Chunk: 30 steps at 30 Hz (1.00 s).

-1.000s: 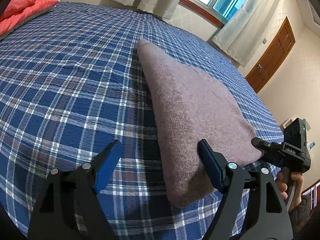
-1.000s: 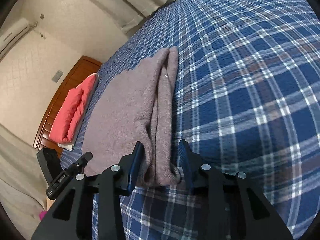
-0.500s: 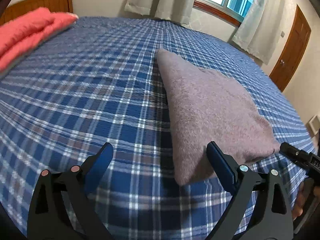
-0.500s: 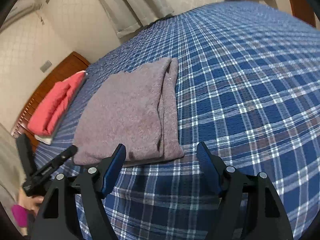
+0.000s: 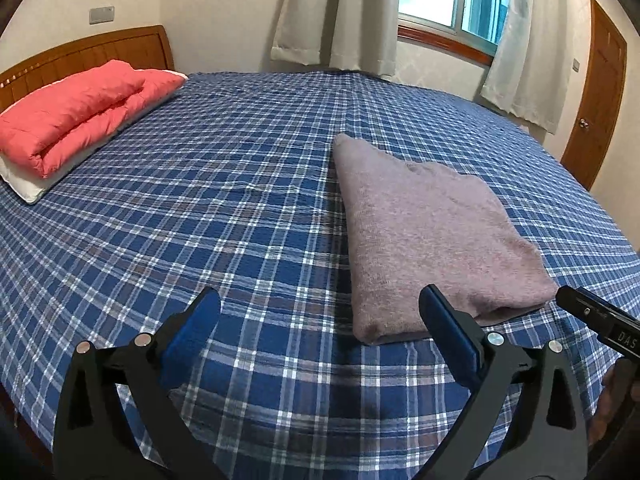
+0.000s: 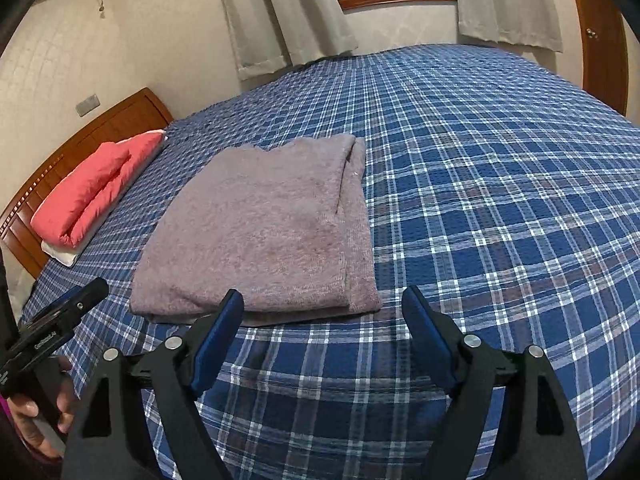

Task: Fold small clothes

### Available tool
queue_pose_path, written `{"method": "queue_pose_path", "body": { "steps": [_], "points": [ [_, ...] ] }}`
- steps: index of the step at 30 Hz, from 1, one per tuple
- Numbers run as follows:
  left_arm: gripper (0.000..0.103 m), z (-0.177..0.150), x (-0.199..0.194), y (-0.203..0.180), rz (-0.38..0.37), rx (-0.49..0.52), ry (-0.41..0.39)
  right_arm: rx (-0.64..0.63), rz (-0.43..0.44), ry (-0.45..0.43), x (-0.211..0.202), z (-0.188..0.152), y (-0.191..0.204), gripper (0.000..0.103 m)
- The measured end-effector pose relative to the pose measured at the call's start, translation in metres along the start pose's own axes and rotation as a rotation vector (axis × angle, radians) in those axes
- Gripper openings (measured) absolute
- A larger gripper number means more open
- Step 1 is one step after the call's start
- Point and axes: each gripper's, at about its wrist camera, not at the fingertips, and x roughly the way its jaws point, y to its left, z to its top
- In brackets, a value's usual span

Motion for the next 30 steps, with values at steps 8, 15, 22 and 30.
{"method": "queue_pose_path", "body": {
  "steps": [8,15,22,30],
  "points": [
    [0.099,0.003,-0.005,-0.005,0.028,0.002,-0.009,-0.001,-0.022,-0.017,-0.008,-0.003,0.002,0.081],
    [0.099,0.001,-0.011,-0.009,0.047,0.002,-0.023,-0.029,-0.047,-0.029,-0.013,-0.007,0.009,0.081],
    [0.099,-0.002,-0.013,-0.009,0.052,0.003,-0.027,-0.033,-0.039,-0.019,-0.013,-0.012,0.010,0.081],
    [0.099,-0.003,-0.017,-0.010,0.053,0.003,-0.033,-0.035,-0.037,-0.020,-0.015,-0.014,0.011,0.081]
  ]
}}
